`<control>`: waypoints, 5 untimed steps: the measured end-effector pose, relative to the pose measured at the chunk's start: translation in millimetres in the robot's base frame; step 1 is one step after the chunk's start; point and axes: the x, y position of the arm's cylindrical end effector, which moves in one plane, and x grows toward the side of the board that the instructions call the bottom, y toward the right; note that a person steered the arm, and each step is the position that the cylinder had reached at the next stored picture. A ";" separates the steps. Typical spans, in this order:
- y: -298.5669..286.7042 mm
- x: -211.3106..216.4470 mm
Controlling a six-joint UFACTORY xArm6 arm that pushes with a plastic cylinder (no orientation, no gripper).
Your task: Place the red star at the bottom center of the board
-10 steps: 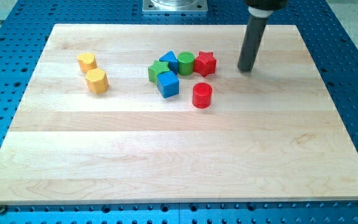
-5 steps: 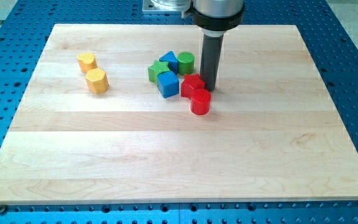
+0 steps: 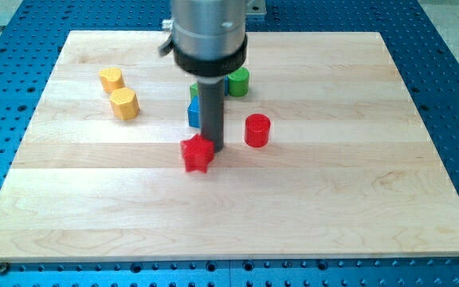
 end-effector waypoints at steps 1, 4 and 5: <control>-1.0 -1.7; -16.1 56.9; -4.4 66.9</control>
